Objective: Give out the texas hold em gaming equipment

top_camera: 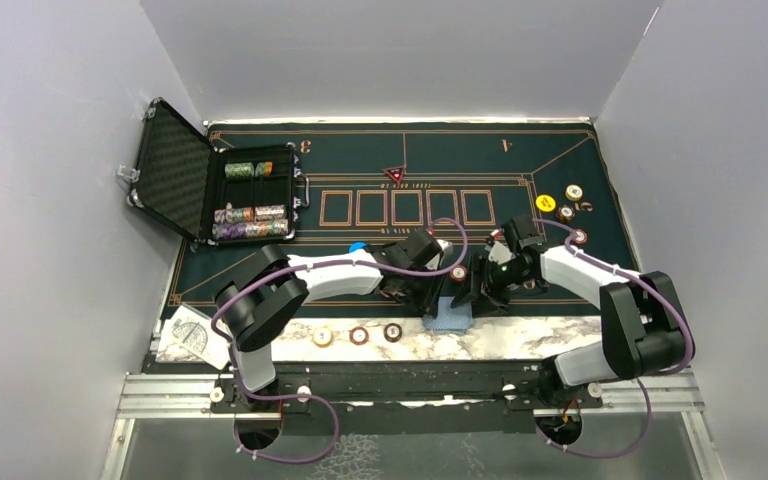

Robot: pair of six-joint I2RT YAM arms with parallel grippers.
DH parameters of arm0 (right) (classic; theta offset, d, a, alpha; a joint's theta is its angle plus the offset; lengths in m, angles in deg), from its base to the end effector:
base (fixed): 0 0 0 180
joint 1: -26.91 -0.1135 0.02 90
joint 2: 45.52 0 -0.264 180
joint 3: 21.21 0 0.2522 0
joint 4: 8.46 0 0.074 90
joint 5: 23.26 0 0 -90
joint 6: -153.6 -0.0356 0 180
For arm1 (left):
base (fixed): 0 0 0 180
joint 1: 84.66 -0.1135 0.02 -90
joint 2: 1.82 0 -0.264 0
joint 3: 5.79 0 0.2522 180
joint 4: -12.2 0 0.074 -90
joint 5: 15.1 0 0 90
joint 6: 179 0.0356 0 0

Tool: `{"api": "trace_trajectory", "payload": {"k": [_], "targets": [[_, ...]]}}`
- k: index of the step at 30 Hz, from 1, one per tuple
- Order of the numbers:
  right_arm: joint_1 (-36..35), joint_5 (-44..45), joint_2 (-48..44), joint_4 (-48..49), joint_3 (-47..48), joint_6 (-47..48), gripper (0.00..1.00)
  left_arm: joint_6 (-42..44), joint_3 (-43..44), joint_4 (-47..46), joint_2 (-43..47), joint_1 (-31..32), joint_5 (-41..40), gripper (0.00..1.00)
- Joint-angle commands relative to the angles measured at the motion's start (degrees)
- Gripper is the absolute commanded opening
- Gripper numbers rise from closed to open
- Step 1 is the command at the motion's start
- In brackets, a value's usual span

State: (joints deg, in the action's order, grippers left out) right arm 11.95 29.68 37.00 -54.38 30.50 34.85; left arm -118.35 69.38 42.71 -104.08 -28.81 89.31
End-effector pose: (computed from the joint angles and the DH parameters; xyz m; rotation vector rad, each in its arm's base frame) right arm 0.2126 0.0790 0.1464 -0.2383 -2.9218 -1.0381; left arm 0.1940 -0.3018 0.1650 0.7367 2.6830 -0.8055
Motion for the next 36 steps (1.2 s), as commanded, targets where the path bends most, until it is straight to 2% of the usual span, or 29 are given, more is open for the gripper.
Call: {"api": "trace_trajectory", "payload": {"k": [1, 7, 13, 15, 20, 22, 23, 24, 25, 27, 29, 33, 36], "targets": [[-1.4, -4.3, -0.7, 3.2, -0.7, -3.4, 0.63, 0.9, 2.0, -0.7, -0.8, 0.2, 1.7, 0.4], [-2.9, -3.6, 0.2, 2.2, 0.1, -4.1, 0.65, 1.0, 2.5, 0.0, -0.8, 0.2, 1.3, 0.42], [-2.8, 9.5, -1.9, -7.5, 4.5, -1.3, 0.71, 3.2, 3.4, 3.2, 0.6, 0.2, -1.0, 0.46], [-2.4, 13.8, -2.5, -11.8, 7.2, 0.2, 0.76, 4.2, 4.2, 4.7, 0.8, 0.2, -1.5, 0.52], [-1.7, 21.3, -7.2, -21.0, 16.6, 3.6, 0.86, 8.4, 9.0, 11.6, 2.8, 0.2, -4.3, 0.79], [-1.4, 24.8, -9.0, -23.4, 20.3, 4.9, 0.91, 10.5, 11.2, 13.8, 4.3, 0.2, -4.8, 0.86], [-1.1, 26.5, -9.6, -24.4, 22.1, 5.5, 0.92, 12.0, 12.3, 14.6, 4.4, 0.2, -4.4, 0.89], [-0.6, 28.1, -10.0, -25.5, 24.0, 6.2, 0.94, 14.0, 13.2, 14.8, 6.4, 0.3, -3.7, 0.96], [0.1, 29.4, -10.3, -26.3, 25.9, 6.8, 0.94, 16.5, 13.9, 14.8, 7.1, 0.5, -3.0, 0.98], [4.1, 30.4, -11.0, -28.4, 29.8, 7.3, 0.96, 24.2, 14.9, 14.7, 7.5, 1.2, -1.5, 0.99], [11.1, 28.5, -12.9, -30.1, 35.0, 7.5, 0.96, 33.5, 14.0, 13.2, 8.2, 2.0, -1.6, 0.99], [11.4, 33.0, -12.9, -36.1, 51.3, 8.5, 0.96, 44.3, 9.4, 5.1, 10.2, 2.5, 0.5, 0.99], [11.4, 33.5, -11.1, -42.6, 64.2, 9.9, 0.97, 50.0, 11.0, 5.1, 7.7, 4.9, 1.1, 0.99]]}}
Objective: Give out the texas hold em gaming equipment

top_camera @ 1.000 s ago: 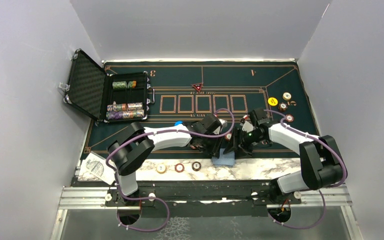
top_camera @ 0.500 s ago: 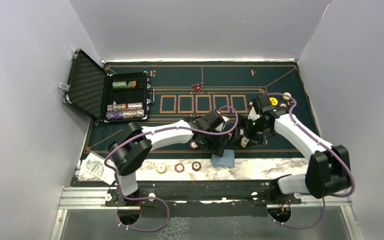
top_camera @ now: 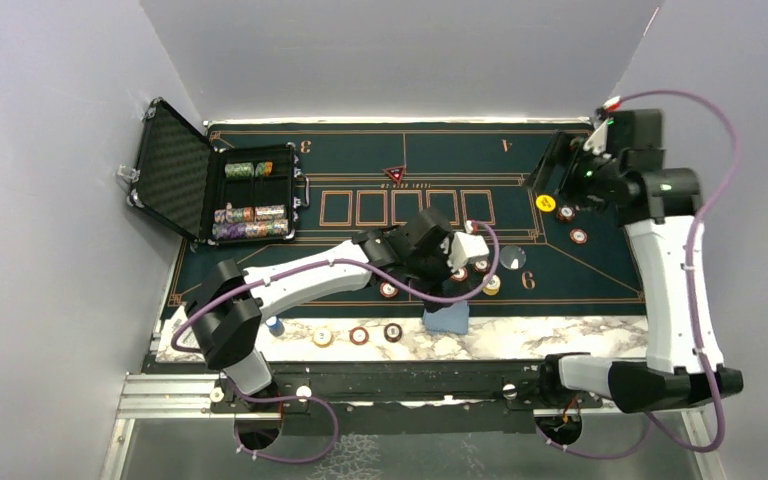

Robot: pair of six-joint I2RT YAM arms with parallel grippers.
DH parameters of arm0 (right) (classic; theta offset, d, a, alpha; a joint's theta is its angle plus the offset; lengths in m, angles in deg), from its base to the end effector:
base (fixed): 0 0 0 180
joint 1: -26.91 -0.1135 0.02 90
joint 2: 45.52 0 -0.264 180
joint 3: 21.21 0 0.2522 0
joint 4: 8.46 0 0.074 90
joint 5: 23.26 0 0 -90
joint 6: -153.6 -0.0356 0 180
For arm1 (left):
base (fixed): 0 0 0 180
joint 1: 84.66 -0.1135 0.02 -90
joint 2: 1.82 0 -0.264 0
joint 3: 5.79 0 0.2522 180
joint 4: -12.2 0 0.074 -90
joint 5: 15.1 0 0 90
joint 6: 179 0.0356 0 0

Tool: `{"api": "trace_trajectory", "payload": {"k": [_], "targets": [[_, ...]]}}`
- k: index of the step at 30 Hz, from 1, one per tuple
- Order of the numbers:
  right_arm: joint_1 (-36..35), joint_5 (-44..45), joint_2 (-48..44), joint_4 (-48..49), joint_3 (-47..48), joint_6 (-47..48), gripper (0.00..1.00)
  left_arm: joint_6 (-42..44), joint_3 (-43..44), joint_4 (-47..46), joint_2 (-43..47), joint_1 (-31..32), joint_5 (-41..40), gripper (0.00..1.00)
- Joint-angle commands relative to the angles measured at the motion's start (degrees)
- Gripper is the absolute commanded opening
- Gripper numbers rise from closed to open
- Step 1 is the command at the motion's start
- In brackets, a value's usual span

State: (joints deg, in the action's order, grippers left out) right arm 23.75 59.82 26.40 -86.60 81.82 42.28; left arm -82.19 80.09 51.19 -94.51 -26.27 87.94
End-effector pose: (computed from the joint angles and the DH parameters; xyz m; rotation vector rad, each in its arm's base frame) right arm 0.2279 0.0169 0.4148 0.3239 2.3901 0.3437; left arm 0.1811 -0.3096 0.2694 1.4186 2.0067 -0.6863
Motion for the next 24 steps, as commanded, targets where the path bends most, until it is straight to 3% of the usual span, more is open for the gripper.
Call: {"api": "trace_trajectory", "payload": {"k": [1, 4, 10, 24], "targets": [[-0.3, 2.1, -0.1, -11.5, 15.4, 2.8, 0.97, 15.5, 1.0, -2.7, -3.0, 3.2, 2.3, 0.99], [-0.3, -1.7, -1.3, -11.5, 17.5, 2.7, 0.96, 18.2, 2.2, -1.5, -6.9, 4.8, 2.7, 0.99], [-0.4, -6.2, -3.9, -11.0, 12.5, 2.3, 0.94, 19.9, 4.7, 0.4, -11.6, 5.0, 7.2, 0.98], [-0.4, -9.4, -5.6, -9.4, 9.6, 4.2, 0.93, 23.1, 6.9, 1.4, -17.5, 6.3, 4.3, 0.99]]}}
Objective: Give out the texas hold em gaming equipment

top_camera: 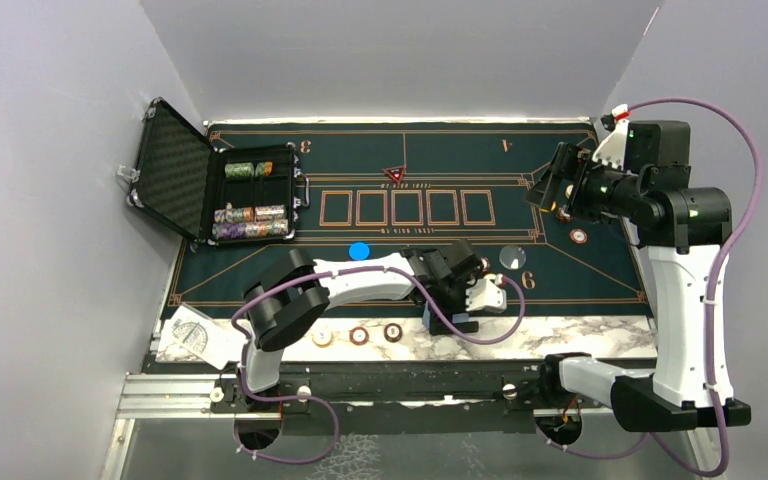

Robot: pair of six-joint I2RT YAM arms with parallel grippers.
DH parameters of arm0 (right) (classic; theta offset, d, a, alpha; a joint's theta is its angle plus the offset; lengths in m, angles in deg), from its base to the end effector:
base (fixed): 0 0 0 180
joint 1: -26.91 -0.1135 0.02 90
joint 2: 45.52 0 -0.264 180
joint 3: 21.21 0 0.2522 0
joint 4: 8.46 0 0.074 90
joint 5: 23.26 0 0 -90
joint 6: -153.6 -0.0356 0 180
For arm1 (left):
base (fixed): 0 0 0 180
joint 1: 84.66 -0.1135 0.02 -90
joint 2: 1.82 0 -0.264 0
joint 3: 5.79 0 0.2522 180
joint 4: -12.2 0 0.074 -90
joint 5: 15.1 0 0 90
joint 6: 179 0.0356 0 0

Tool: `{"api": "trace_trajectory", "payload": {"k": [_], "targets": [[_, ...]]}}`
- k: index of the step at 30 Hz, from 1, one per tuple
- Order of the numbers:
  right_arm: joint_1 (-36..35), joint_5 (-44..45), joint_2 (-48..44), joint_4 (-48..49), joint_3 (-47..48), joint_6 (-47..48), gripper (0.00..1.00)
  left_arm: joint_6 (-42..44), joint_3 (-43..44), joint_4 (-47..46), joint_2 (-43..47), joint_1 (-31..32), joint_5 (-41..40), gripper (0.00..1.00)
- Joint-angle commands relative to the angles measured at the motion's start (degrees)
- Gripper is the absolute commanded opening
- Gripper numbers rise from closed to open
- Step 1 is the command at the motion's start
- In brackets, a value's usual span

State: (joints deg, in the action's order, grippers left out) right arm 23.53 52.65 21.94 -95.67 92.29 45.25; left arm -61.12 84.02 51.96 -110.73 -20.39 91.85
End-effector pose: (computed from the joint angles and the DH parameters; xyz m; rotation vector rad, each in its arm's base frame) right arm 0.1747 0.0190 0.4674 0.1721 2.3029 0.4771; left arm 0.1642 -0.3646 0.1882 1.9866 1.7605 -0.6062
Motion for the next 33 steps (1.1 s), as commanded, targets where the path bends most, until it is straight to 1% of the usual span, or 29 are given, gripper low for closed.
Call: {"api": "trace_trajectory", "payload": {"k": [1, 8, 14, 18, 21, 24, 27, 31, 33], "targets": [[-0.1, -2.5, -1.2, -0.2, -1.1, 1.1, 0.93, 2.1, 3.3, 1.0, -1.8, 0.4, 0.4, 0.99], [-0.1, -3.2, -1.2, 0.5, -1.6, 1.3, 0.93, 3.3, 3.7, 1.4, -3.5, 0.7, -3.1, 0.99], [-0.1, -4.3, -1.1, 1.2, -2.4, 1.3, 0.93, 3.6, 3.3, 1.8, -3.1, 0.7, -2.3, 0.99], [-0.1, -4.6, -0.9, 1.3, -2.7, 1.3, 0.93, 1.9, 4.0, 2.6, -2.8, 0.7, 0.7, 0.98], [-0.1, -5.0, -0.8, 1.2, -5.2, 1.0, 0.92, 0.3, 4.9, 2.5, -1.1, 0.5, 1.5, 0.98], [-0.1, -6.8, -1.5, 2.4, -7.4, 0.6, 0.91, -0.6, 5.9, 2.5, -0.4, -0.5, 3.5, 0.98], [-0.1, -8.2, -1.4, 3.1, -7.7, 0.3, 0.91, -1.4, 6.7, 2.6, 0.0, -1.7, 5.4, 0.98], [-0.1, -8.2, -1.6, 3.2, -7.8, 0.2, 0.91, -4.7, 7.6, 2.0, 1.3, -5.3, 11.6, 0.99], [-0.1, -8.5, -2.2, 3.5, -8.5, 0.0, 0.91, -6.2, 7.9, 1.8, 1.1, -7.5, 16.1, 0.99]]}}
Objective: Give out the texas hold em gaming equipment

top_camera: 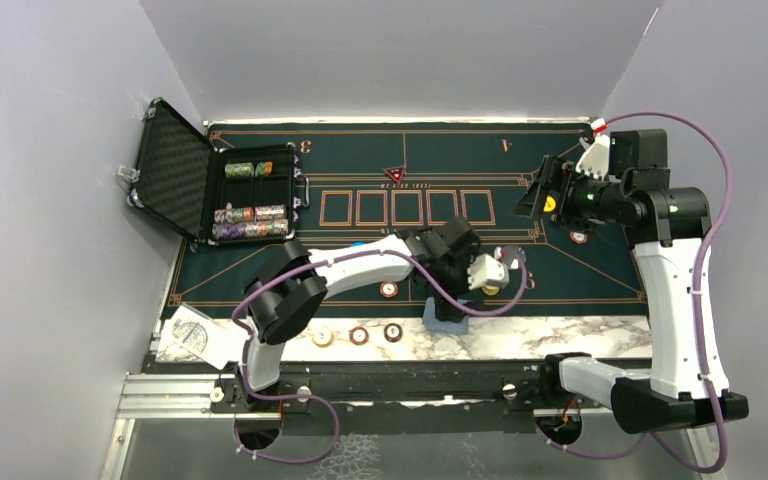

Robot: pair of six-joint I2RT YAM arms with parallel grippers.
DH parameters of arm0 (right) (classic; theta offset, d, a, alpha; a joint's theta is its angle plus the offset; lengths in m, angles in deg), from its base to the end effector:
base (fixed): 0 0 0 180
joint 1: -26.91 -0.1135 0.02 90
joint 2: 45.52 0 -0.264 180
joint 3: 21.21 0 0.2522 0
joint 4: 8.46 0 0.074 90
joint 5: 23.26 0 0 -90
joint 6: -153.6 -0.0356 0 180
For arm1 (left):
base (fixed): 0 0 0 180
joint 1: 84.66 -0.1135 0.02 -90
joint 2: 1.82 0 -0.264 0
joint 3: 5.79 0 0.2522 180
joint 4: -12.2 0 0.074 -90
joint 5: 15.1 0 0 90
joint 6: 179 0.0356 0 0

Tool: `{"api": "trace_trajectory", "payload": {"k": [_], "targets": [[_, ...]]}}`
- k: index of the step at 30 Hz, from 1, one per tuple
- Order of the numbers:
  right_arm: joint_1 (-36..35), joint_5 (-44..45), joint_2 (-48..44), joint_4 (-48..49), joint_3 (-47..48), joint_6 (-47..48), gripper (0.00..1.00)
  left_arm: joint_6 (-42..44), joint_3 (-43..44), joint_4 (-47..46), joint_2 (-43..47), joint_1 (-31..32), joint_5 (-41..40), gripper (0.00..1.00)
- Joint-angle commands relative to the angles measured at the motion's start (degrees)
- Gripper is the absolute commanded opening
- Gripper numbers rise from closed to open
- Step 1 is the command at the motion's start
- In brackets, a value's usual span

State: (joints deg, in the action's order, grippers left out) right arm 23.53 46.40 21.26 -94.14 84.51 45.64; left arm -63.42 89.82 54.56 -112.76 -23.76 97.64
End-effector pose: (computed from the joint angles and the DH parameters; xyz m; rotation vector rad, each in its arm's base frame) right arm 0.1846 0.0233 0.4364 0.1351 2.3999 0.5987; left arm 0.1896 -0.3690 0.2031 1.9124 1.8101 -0.7347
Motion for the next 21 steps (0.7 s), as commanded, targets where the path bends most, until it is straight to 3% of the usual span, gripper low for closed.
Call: {"api": "trace_trajectory", "payload": {"k": [1, 12, 21], "targets": [[-0.1, -2.5, -1.8, 2.1, -1.1, -0.5, 0.91, -4.8, 2.3, -0.8, 2.6, -5.0, 11.9, 0.99], [-0.1, -2.6, -2.2, 1.7, 0.3, -0.2, 0.9, -7.8, 3.5, -0.8, -2.3, -6.6, 19.4, 0.98], [-0.1, -2.9, -2.3, 1.9, 0.0, 0.0, 0.9, -10.2, 5.2, -0.2, -6.5, -6.6, 17.8, 0.99]]}}
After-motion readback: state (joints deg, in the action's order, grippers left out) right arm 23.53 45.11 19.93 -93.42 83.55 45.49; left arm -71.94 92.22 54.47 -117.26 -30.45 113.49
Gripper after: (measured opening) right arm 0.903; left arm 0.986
